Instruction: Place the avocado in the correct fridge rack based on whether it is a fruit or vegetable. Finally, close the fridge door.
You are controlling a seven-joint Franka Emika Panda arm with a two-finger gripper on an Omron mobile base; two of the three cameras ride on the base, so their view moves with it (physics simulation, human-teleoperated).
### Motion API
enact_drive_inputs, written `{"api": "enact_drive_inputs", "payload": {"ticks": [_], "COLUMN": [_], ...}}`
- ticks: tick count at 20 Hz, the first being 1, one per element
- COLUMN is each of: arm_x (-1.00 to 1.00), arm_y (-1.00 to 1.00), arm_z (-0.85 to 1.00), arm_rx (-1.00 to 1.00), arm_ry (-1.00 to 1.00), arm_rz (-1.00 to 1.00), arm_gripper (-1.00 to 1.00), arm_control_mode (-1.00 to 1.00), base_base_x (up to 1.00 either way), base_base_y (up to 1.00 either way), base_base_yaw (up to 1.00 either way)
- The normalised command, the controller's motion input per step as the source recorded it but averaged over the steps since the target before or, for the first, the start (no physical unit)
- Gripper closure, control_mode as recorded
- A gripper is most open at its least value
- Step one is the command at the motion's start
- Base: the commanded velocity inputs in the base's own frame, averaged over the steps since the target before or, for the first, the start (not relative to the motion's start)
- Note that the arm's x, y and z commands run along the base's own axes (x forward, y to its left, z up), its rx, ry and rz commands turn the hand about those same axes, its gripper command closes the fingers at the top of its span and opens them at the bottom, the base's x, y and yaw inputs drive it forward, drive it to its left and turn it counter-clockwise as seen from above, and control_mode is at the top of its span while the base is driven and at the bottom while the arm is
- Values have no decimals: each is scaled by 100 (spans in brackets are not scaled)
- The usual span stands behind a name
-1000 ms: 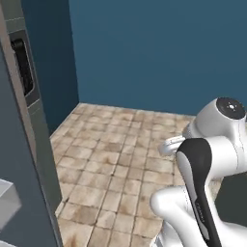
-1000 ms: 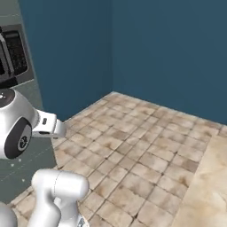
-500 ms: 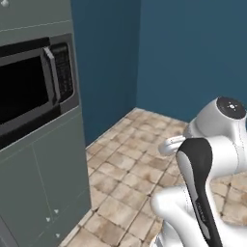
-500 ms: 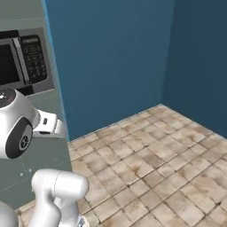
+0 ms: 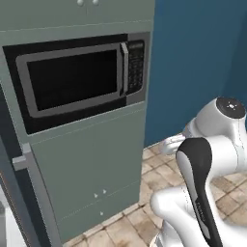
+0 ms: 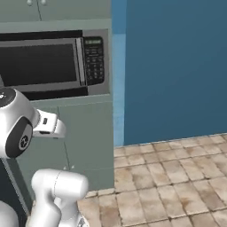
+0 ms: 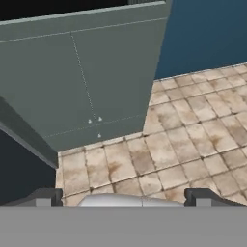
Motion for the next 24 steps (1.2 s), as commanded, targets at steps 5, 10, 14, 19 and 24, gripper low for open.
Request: {"api": "enact_drive_inputs", "payload": {"ticks": [5, 10, 14, 19, 24], "arm_x": [0, 0, 0, 0, 0], "arm_y": [0, 0, 0, 0, 0], "arm_z": [0, 0, 0, 0, 0], "arm_rx": [0, 0, 0, 0, 0], "arm_ry": [0, 0, 0, 0, 0], "arm_rz": [0, 0, 0, 0, 0], "arm_gripper": [-100, -100, -100, -100, -100], "arm_control_mode": [100, 100, 100, 100, 100], "base_base_x": [54, 56, 30, 15, 28], "base_base_y": [0, 0, -1, 0, -11], "base_base_yaw": [70, 66, 64, 60, 54]}}
